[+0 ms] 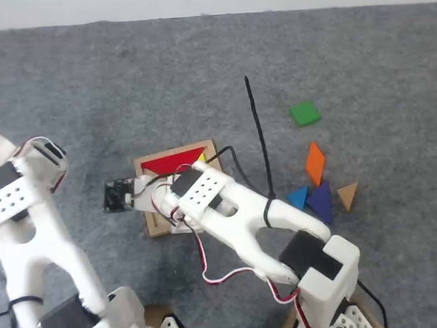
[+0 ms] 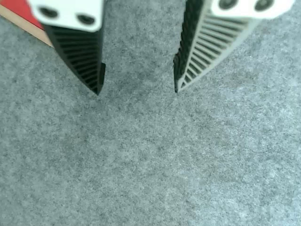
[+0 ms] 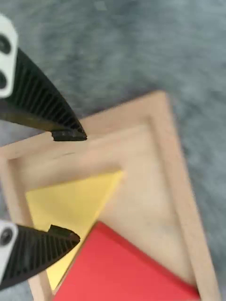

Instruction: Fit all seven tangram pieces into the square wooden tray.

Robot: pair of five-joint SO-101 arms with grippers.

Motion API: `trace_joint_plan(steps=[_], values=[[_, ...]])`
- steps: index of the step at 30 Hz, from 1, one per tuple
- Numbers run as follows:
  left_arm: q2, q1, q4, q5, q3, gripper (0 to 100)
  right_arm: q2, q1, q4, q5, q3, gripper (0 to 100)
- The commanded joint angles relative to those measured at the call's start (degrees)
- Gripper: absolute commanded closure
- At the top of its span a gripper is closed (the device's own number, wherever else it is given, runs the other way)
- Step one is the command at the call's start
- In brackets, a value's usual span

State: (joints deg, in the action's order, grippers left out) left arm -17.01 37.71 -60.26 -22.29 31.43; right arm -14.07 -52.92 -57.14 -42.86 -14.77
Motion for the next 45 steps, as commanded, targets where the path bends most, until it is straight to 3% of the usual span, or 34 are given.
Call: trace_joint_plan(steps=[1,7,22,24,29,32,41,45], values=[[-2.3,0.0,1.1,-0.6,-0.2,77,3.3,2.9,-2.4,-9.5,1.8,69.7],[-2.3,0.2,1.1,-0.5,-0.2,77,3.3,2.9,-2.2,-16.7,1.8,69.7],[-2.3,0.2,1.0,-0.4,-0.2,77,3.3,-1.1,12.4,-17.6,-8.2,70.0],[-2.3,0.3,1.0,-0.4,-0.2,77,3.3,-1.1,11.7,-17.6,-9.0,71.2],[-2.8,0.3,1.1,-0.4,0.8,77,3.4,-1.0,8.0,-18.3,-9.1,85.9],[-2.8,0.3,1.1,-0.4,0.9,77,3.5,-1.0,4.3,-23.1,-9.1,91.7],[-2.8,0.3,1.1,-0.4,1.1,77,3.5,-0.4,-6.4,-25.5,-3.1,99.1],[-2.8,0.3,1.1,-0.4,1.1,77,3.4,3.0,-13.0,-24.3,2.5,98.7]])
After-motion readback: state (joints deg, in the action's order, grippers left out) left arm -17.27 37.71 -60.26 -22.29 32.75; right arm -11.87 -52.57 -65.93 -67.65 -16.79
